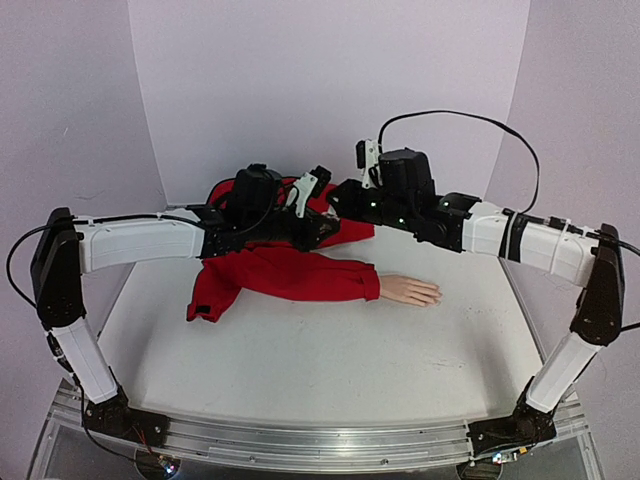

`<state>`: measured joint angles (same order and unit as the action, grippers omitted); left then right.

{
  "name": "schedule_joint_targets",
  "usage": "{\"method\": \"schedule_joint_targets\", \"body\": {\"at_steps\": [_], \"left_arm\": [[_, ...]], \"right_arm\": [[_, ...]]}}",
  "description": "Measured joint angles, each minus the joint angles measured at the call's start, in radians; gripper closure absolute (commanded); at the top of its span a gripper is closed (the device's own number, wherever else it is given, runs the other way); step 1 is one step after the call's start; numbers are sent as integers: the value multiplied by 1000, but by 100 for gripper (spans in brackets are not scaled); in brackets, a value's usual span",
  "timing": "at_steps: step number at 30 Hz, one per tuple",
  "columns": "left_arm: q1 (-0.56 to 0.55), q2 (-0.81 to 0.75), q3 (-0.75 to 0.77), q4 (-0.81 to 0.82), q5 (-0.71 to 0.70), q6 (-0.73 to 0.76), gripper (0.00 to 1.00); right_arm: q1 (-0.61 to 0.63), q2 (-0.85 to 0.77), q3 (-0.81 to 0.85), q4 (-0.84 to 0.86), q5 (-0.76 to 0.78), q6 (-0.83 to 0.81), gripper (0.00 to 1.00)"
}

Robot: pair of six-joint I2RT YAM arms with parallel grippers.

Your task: Paint the nails

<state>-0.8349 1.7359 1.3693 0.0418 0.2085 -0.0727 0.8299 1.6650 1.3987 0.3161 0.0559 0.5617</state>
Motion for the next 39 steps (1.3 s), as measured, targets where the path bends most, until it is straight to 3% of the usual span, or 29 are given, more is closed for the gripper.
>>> {"method": "schedule_joint_targets", "body": {"at_steps": [3,6,8,15,18,24,31,39], "left_arm": [[-14,8,3,-3,-38,20,100],[-21,6,-11,-5,-24,32,100],[-23,-2,-39,13,-11,34,100],[16,-62,-147,72,9,13,100],[28,-93,-170,73,68,2,100],[58,-113,-171,82,385,-42,100],[63,-74,-70,83,781,-159,100],[63,-23,-14,91,949,-225,100]], "right_arm": [[14,-6,-28,21,59,19,100],[15,-34,-90,72,40,26,74],[10,-42,-107,72,8,26,63],[-67,-84,-152,20,-298,-19,30],[-135,-122,-166,12,-450,-70,20],[-215,-160,-167,15,-726,-136,21],[-216,-125,-134,39,-989,-161,37],[-212,-93,-125,134,-1119,-107,54]]}}
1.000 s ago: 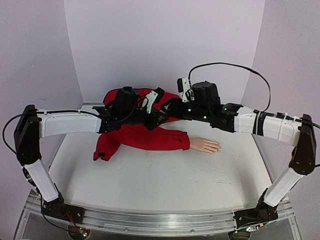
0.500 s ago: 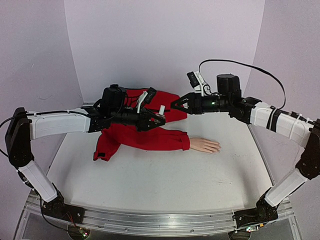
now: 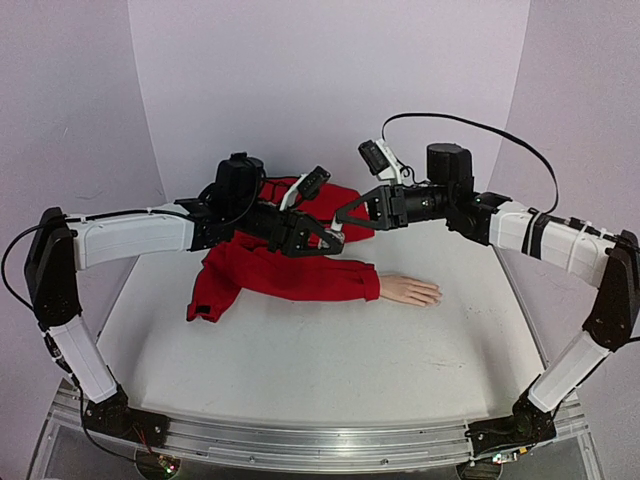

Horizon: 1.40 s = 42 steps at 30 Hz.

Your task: Paint the nails

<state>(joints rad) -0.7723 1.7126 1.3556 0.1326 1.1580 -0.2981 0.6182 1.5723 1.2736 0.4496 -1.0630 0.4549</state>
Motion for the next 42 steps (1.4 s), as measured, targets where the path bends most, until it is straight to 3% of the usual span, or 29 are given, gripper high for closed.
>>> {"method": "schedule_joint_targets", "body": {"at_steps": [10,15,20,24,28,31,34,36,37,39,42], "left_arm": [[0,30,2,-1,28,-19,100],[0,30,24,-1,28,-19,100],[0,22,20,-5,-55,-23,100],[-12,-28,-29,-22,-306,37,100],[-58,-60,-60,-76,-664,170,100],[-108,-54,-60,-106,-946,288,100],[-137,-50,-60,-110,-1092,360,100],[-146,-47,-60,-106,-1133,388,100],[-148,-45,-60,-105,-1141,397,100],[-150,-44,-60,-106,-1141,406,100],[-149,-45,-70,-84,-1120,406,100]], "right_arm": [[22,38,14,67,-45,44,72],[28,50,14,73,-51,45,100],[25,50,13,78,-12,20,100],[28,50,8,58,129,0,100],[70,50,10,-11,413,-21,100],[141,51,32,-96,718,-4,100],[218,54,56,-147,979,47,100],[242,57,67,-163,1064,68,100],[250,57,68,-169,1093,74,96],[258,56,68,-176,1117,76,78],[254,49,68,-186,1094,61,62]]}}
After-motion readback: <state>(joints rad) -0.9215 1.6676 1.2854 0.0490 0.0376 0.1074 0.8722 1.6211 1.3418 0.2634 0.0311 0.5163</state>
